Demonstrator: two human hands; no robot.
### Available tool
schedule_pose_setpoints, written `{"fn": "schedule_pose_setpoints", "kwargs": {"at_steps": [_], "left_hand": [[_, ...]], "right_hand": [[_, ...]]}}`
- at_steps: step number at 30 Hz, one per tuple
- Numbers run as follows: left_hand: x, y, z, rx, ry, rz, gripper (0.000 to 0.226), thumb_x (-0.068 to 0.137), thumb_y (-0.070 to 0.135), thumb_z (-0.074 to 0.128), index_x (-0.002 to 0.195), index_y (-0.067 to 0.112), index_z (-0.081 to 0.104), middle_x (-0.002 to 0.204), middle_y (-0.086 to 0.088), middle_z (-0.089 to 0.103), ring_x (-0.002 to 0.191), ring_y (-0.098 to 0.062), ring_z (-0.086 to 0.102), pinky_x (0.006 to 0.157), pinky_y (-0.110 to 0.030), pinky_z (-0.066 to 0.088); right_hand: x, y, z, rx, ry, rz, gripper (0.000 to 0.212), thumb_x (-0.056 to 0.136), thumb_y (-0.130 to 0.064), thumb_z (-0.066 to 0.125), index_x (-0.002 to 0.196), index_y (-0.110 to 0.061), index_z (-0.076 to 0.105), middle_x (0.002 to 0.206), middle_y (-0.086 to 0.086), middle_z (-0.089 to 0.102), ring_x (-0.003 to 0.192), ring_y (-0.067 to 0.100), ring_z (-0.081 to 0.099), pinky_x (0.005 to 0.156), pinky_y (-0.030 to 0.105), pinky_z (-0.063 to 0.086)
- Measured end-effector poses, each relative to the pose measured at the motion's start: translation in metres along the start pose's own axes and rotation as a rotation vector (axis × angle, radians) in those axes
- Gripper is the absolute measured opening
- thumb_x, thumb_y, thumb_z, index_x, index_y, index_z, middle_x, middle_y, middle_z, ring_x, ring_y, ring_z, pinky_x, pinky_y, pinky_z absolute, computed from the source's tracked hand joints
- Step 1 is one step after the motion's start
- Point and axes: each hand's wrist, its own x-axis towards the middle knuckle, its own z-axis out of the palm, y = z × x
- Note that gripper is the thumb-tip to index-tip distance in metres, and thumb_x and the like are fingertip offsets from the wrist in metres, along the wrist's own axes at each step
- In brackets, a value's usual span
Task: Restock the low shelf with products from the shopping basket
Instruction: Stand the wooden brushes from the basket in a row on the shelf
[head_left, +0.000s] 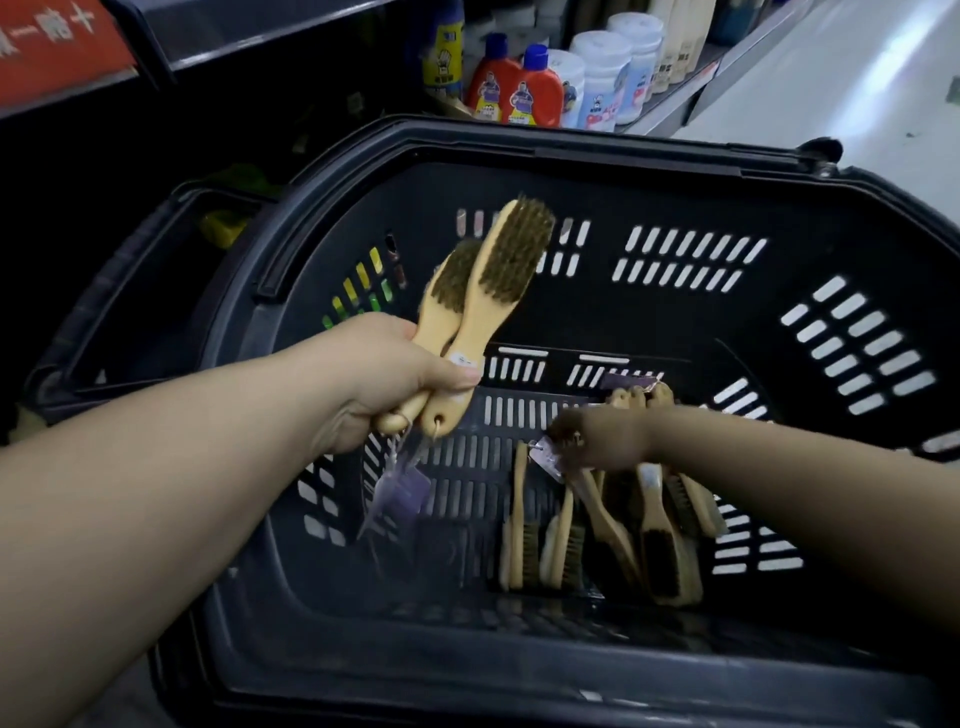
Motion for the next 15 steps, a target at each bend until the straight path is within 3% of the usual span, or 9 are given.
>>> {"fn": "schedule_pose_setpoints", "kwargs": {"at_steps": [3,5,10,12,14,15], "left_hand": [[0.001,0.002,0.002,-0.037,-0.009,0.006,0.012,0.08,0.009,0.068,0.086,0.003,0.059,0.061,-0.012,0.061,0.05,-0.019,0.051,0.054,-0.029,0.034],[0.003,0.002,0.003,-0.069,-0.002,-0.003,0.014,0.081,0.008,0.066,0.092,0.002,0.06,0.065,-0.012,0.063,0.056,-0.021,0.054,0.057,-0.031,0.039],[0.003,0.003,0.004,-0.201,-0.026,-0.032,0.014,0.09,0.005,0.056,0.103,0.002,0.055,0.079,-0.01,0.075,0.064,-0.015,0.07,0.046,-0.026,0.054],[0.002,0.004,0.005,-0.231,-0.016,-0.048,0.009,0.091,0.007,0.053,0.1,0.003,0.053,0.077,-0.009,0.075,0.064,-0.014,0.071,0.049,-0.027,0.054],[0.003,0.006,0.005,-0.259,0.007,-0.059,0.008,0.094,0.01,0.05,0.096,0.003,0.055,0.077,-0.008,0.075,0.064,-0.013,0.071,0.057,-0.03,0.055],[0.004,0.007,0.005,-0.285,0.023,-0.061,0.01,0.094,0.011,0.049,0.095,0.003,0.055,0.077,-0.008,0.075,0.064,-0.014,0.07,0.063,-0.032,0.055]], "right_hand": [[0.005,0.018,0.027,-0.33,-0.128,0.055,0.063,0.098,-0.02,0.041,0.15,-0.014,0.008,0.156,0.01,0.015,0.135,0.029,0.032,0.102,0.038,0.035],[0.007,0.024,0.036,-0.47,-0.149,0.049,0.067,0.095,-0.014,0.046,0.151,-0.014,0.007,0.158,0.007,0.005,0.137,0.027,0.029,0.1,0.036,0.038],[0.007,0.007,0.036,-0.519,-0.068,0.029,0.045,0.094,-0.012,0.048,0.138,-0.009,0.038,0.139,0.011,0.043,0.117,0.025,0.05,0.091,0.03,0.04],[0.0,-0.004,0.017,-0.523,-0.06,0.072,0.042,0.089,-0.019,0.058,0.129,-0.011,0.047,0.125,0.009,0.055,0.11,0.023,0.055,0.083,0.029,0.043],[-0.014,-0.013,-0.017,-0.439,0.094,0.111,0.034,0.085,-0.032,0.065,0.112,-0.013,0.056,0.106,0.005,0.063,0.089,0.02,0.06,0.068,0.028,0.046],[-0.023,-0.016,-0.035,-0.28,0.193,0.133,0.031,0.085,-0.033,0.064,0.107,-0.012,0.057,0.098,0.005,0.064,0.08,0.019,0.061,0.062,0.03,0.05]]}}
